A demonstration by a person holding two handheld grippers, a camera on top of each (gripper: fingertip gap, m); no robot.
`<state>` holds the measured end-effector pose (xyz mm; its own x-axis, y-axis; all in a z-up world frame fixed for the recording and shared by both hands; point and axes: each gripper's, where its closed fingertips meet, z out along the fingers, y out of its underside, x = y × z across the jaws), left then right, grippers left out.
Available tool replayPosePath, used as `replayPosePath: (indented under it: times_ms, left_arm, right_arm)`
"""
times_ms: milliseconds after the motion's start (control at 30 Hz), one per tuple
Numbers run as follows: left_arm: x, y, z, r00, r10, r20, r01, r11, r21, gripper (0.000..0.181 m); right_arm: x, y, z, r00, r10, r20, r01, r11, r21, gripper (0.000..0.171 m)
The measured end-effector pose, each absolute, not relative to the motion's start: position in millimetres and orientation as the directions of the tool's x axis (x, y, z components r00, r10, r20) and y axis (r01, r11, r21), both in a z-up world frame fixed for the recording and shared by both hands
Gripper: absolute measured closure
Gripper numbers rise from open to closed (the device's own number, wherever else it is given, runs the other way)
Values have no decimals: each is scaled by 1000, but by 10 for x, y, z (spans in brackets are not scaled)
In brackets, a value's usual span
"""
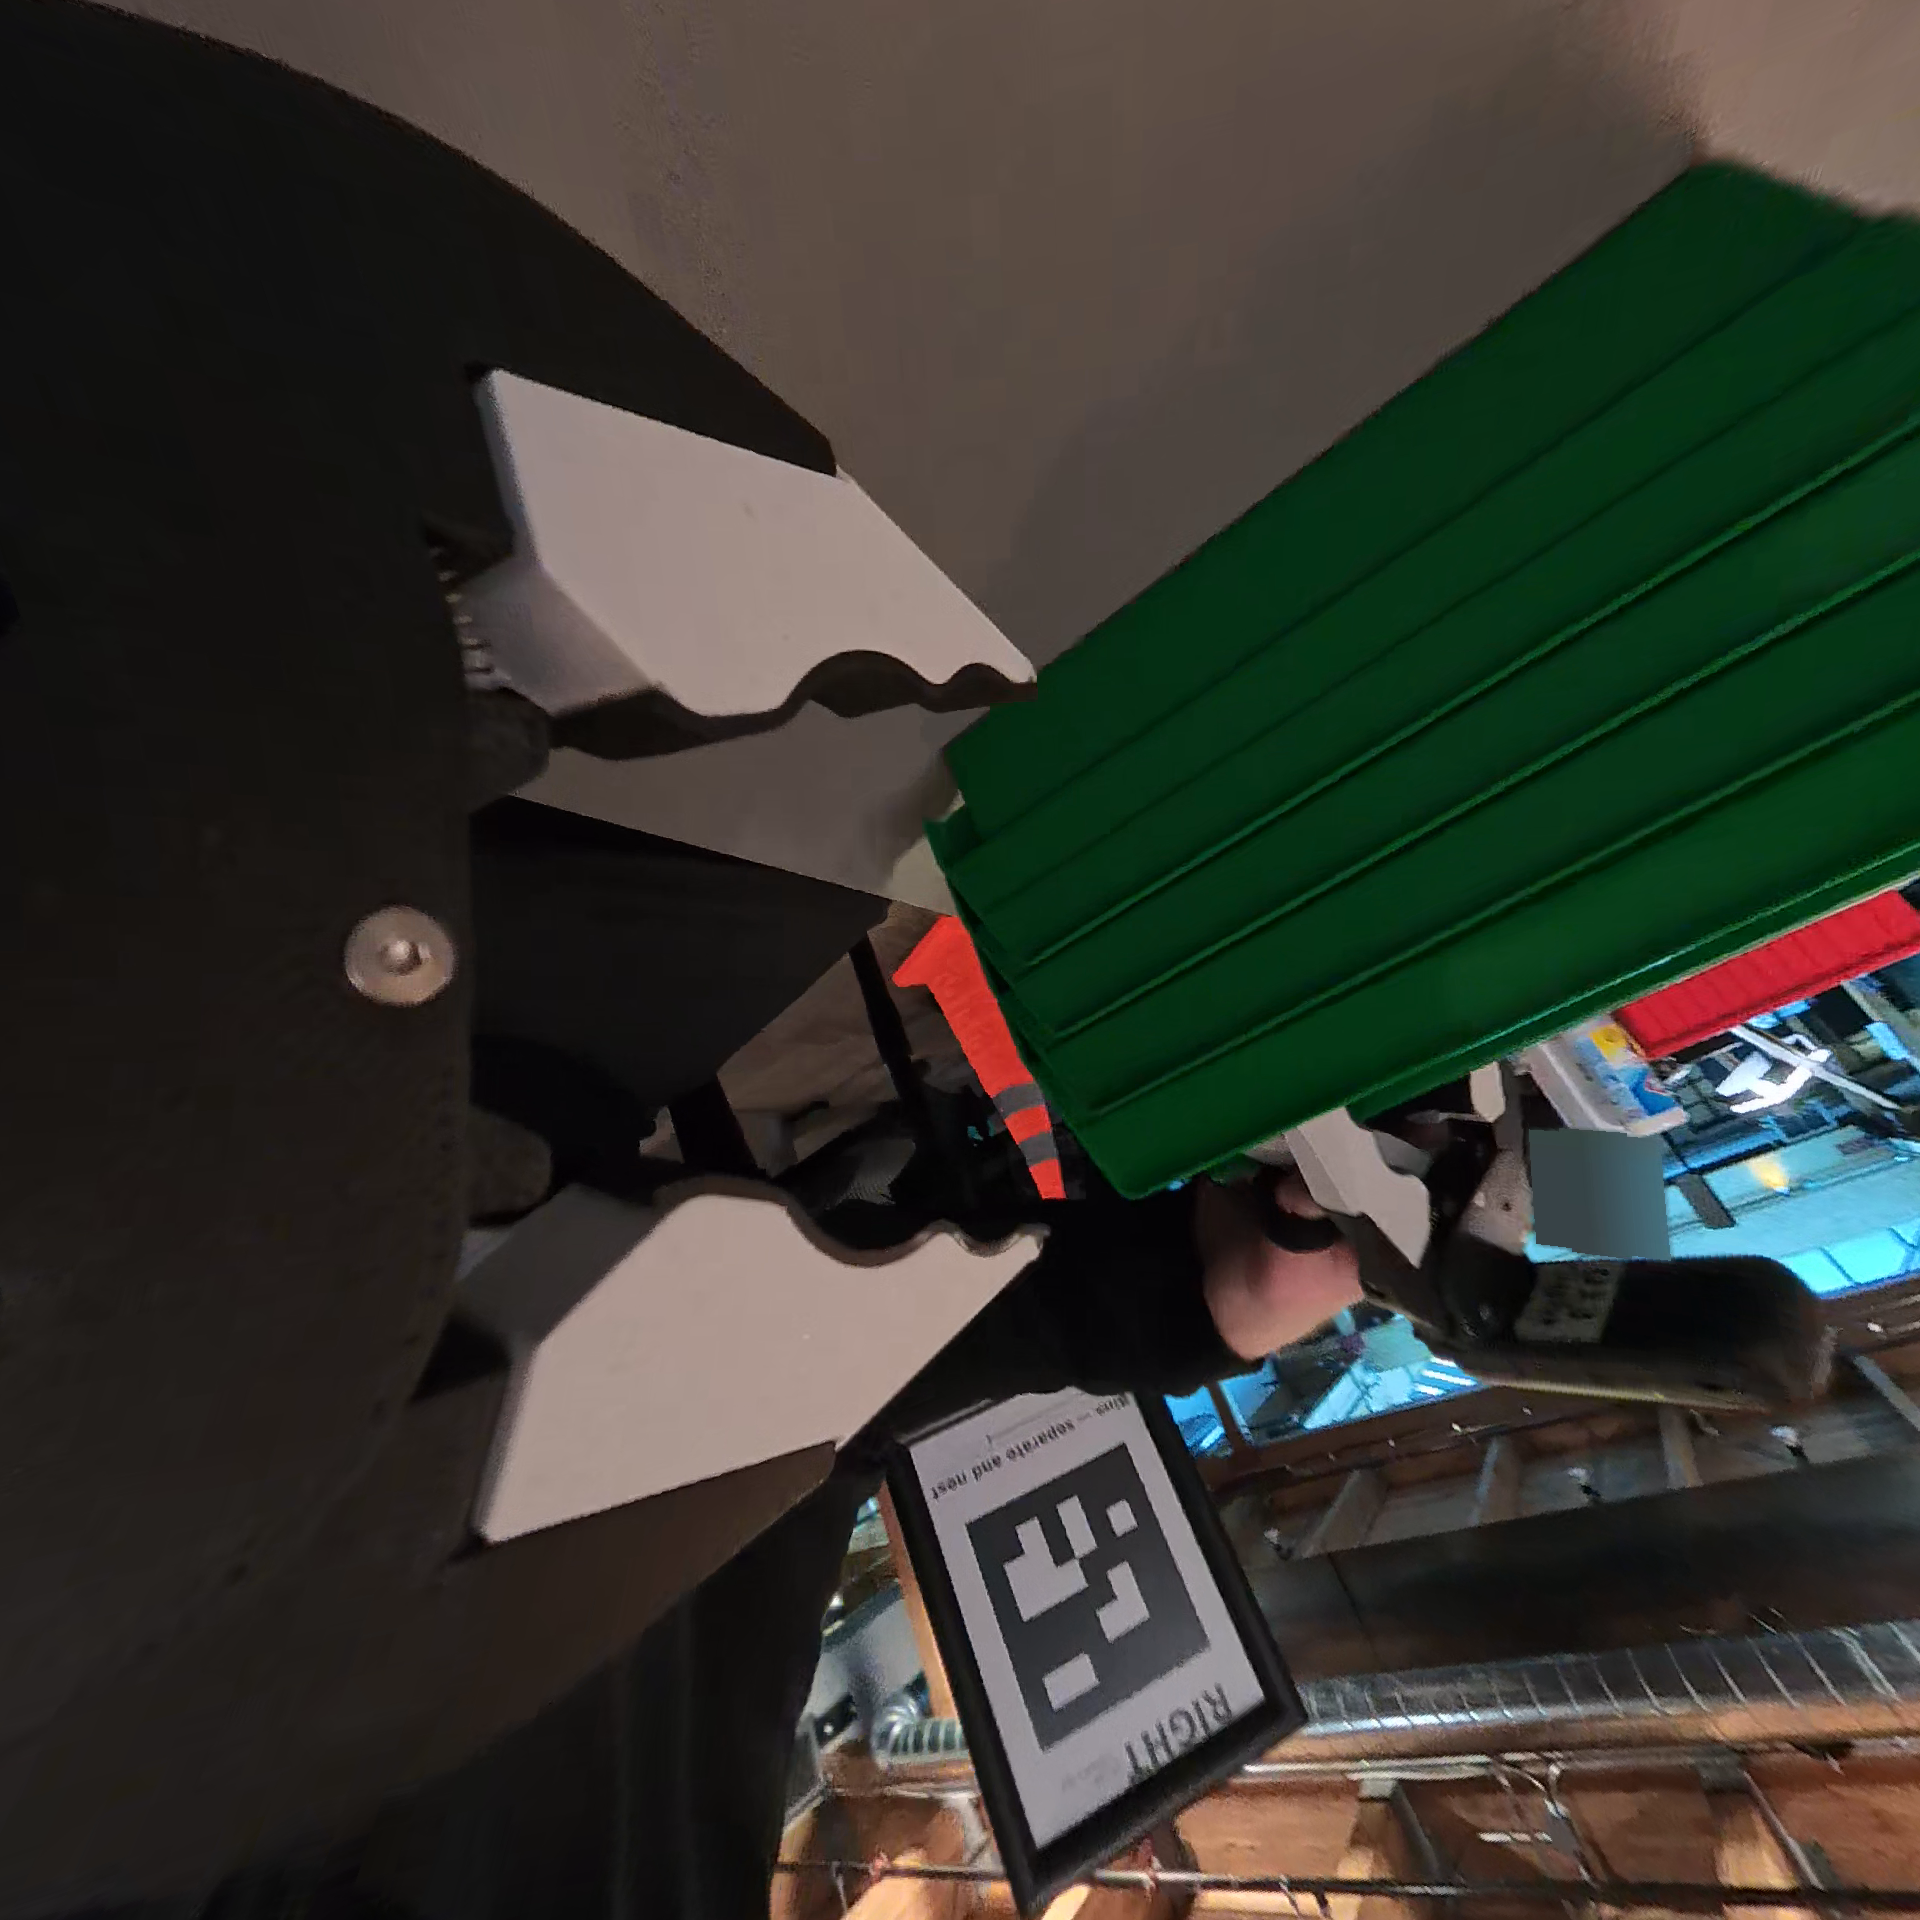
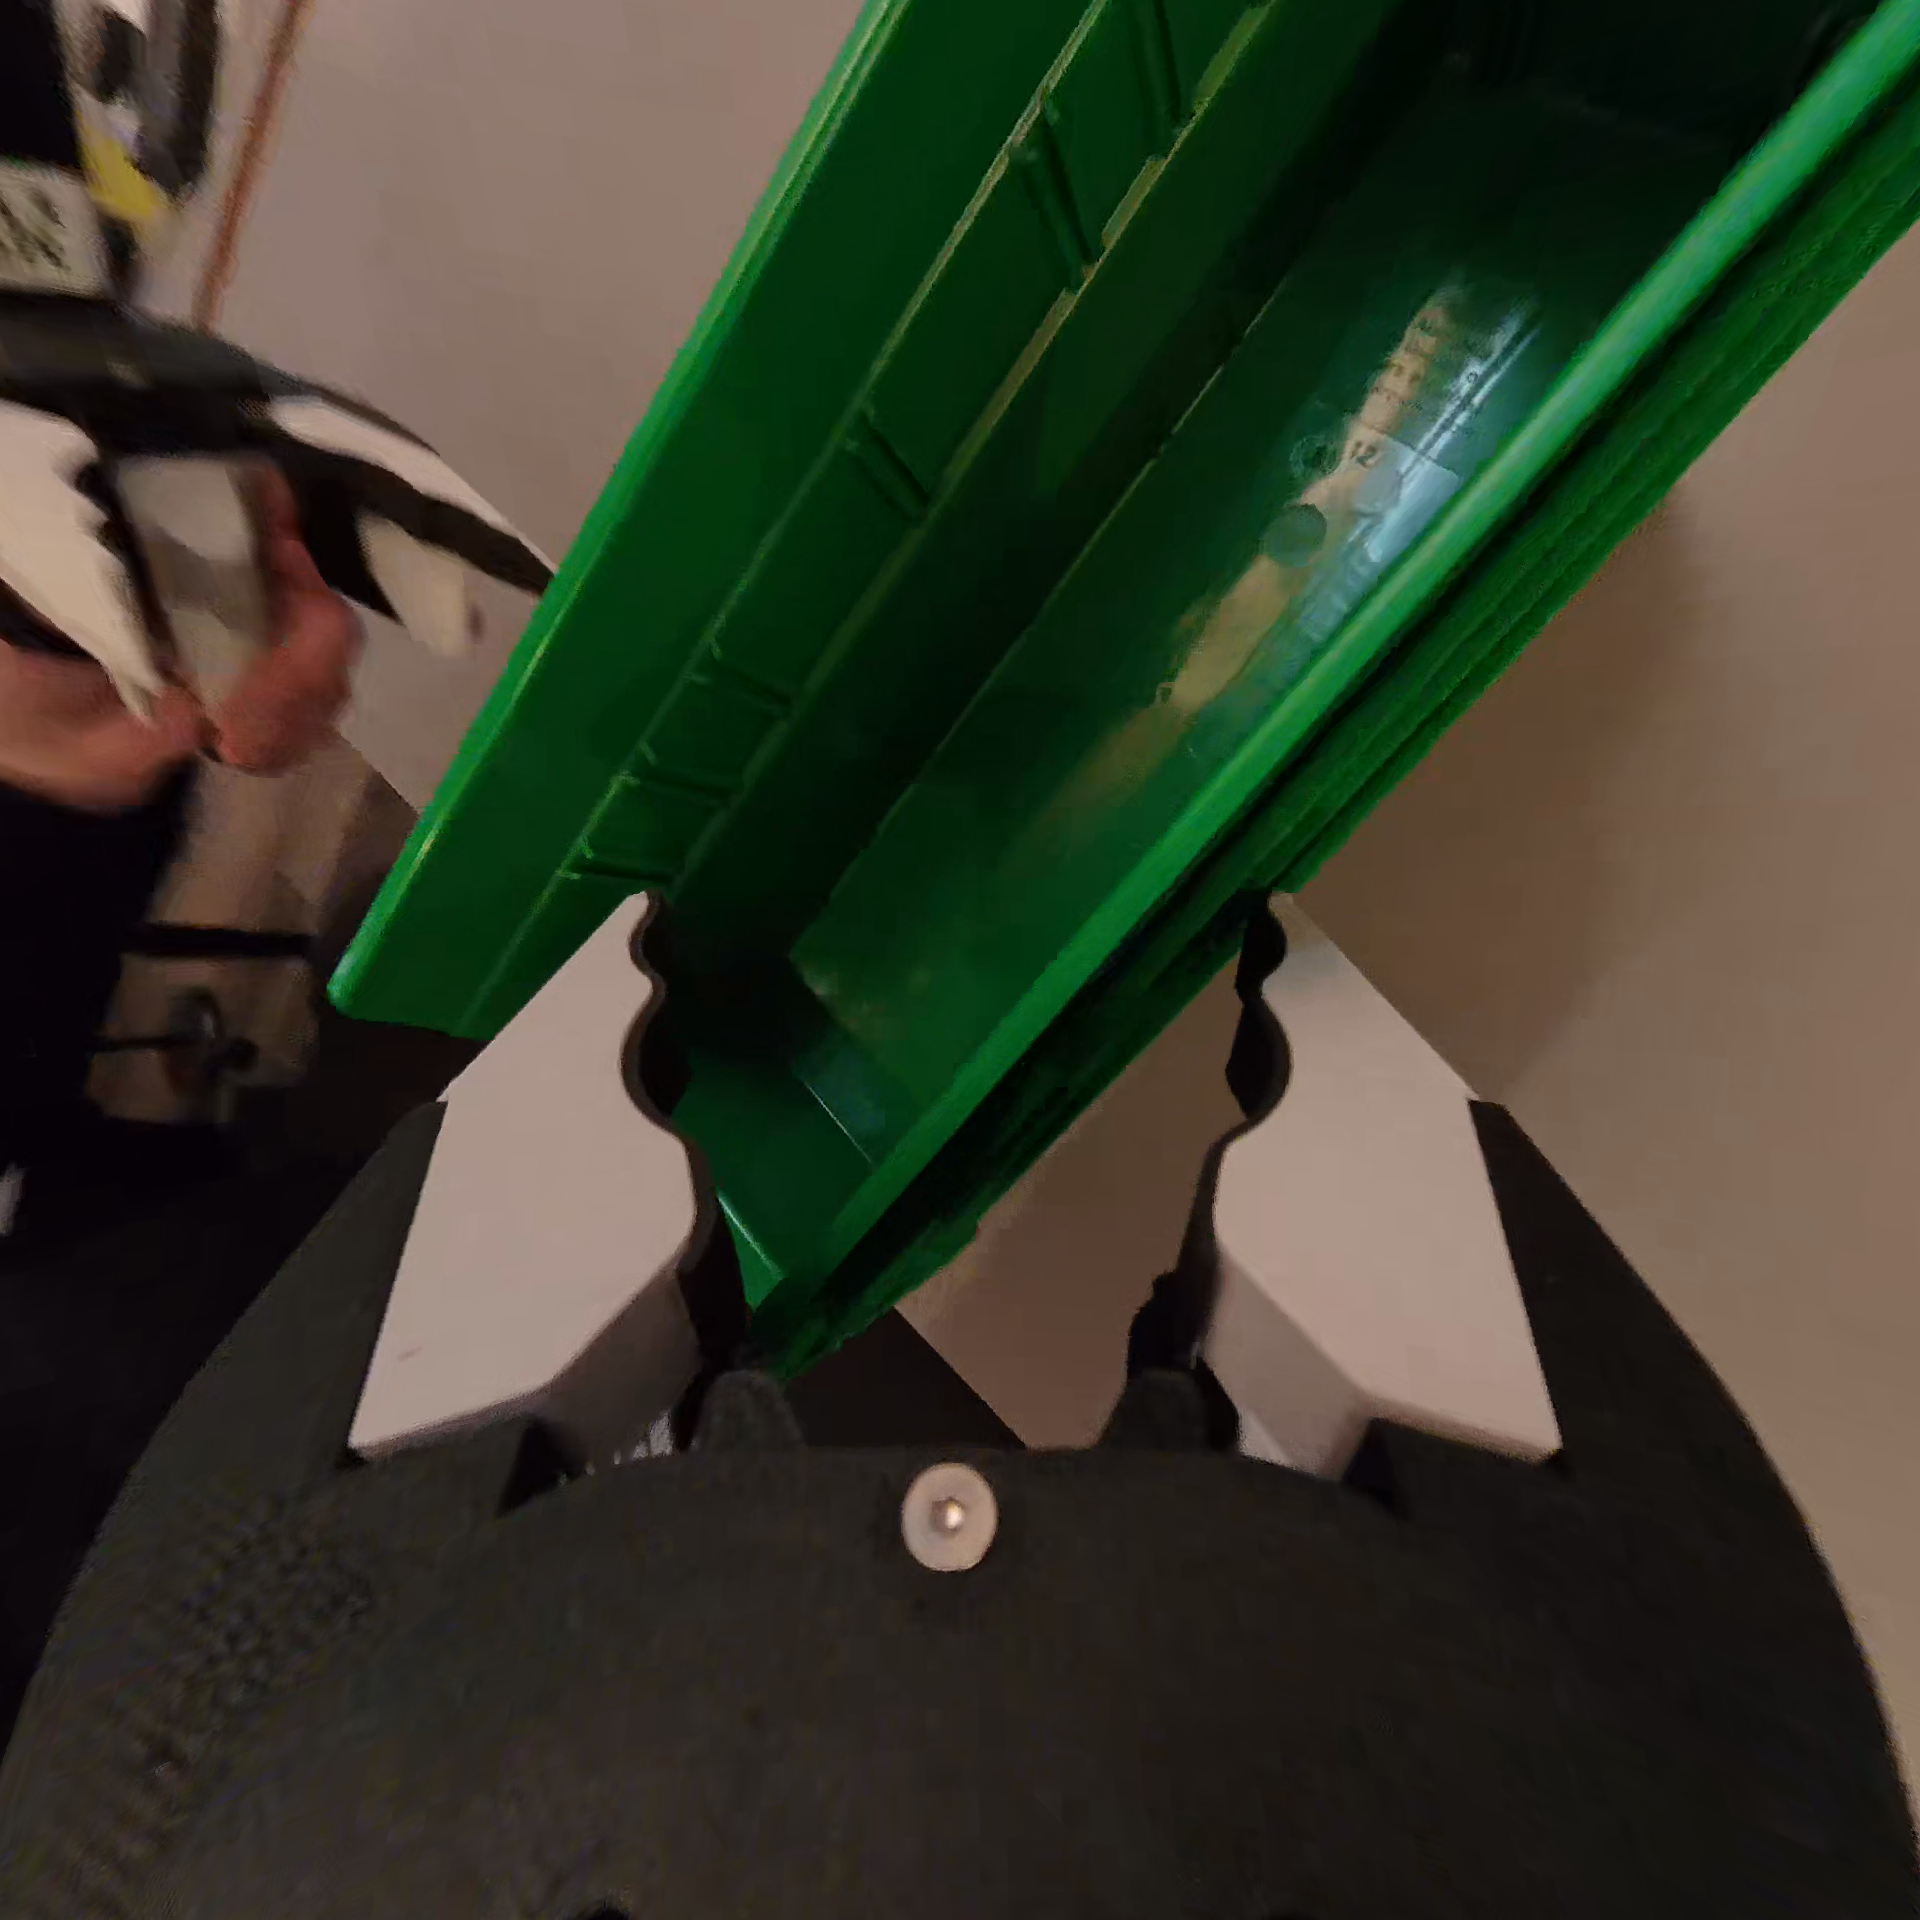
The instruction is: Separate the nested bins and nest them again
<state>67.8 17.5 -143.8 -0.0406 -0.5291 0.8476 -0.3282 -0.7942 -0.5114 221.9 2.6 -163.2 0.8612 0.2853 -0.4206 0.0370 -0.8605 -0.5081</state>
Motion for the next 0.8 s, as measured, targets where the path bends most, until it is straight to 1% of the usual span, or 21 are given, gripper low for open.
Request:
replayPosePath:
  times_ms: [100, 200, 233, 300, 367, 467, 567, 633, 800]
  left_arm:
    - [810, 34, -1496, -33, -554, 832, -365, -768, -526, 83]
    - [808, 32, -1471, -24, -572, 820, -367, -758, -539, 81]
    - [762, 50, -1461, -13, -575, 818, -375, -756, -537, 78]
    - [601, 152, -1406, 17, -592, 806, -380, -749, -543, 75]
    - [412, 351, -1280, 37, -601, 799, -324, -763, -559, 76]
    - [173, 571, -1164, 51, -582, 812, -261, -792, -551, 76]
    - [-28, 735, -1225, 120, -574, 810, -244, -808, -536, 75]
    - [-200, 858, -1297, 194, -601, 775, -244, -795, -555, 79]
    - [-583, 1092, -1333, 294, -591, 751, -218, -806, -550, 78]
  right_arm:
    - [1932, 120, -1588, 829, 295, -476, -26, -829, -559, 56]
    - [1619, 185, -1563, 801, 336, -496, -28, -806, -592, 49]
    - [1508, 212, -1554, 789, 354, -502, -26, -798, -602, 46]
    - [1291, 290, -1533, 763, 377, -526, -40, -784, -620, 46]
    - [1045, 369, -1511, 734, 397, -551, -53, -775, -629, 44]
    - [618, 487, -1487, 700, 430, -571, -60, -761, -646, 40]
    - [177, 580, -1468, 660, 479, -579, -45, -744, -667, 34]
    - [-44, 645, -1468, 652, 499, -570, -30, -735, -678, 31]
    - [-543, 817, -1475, 642, 543, -541, -6, -702, -712, 16]
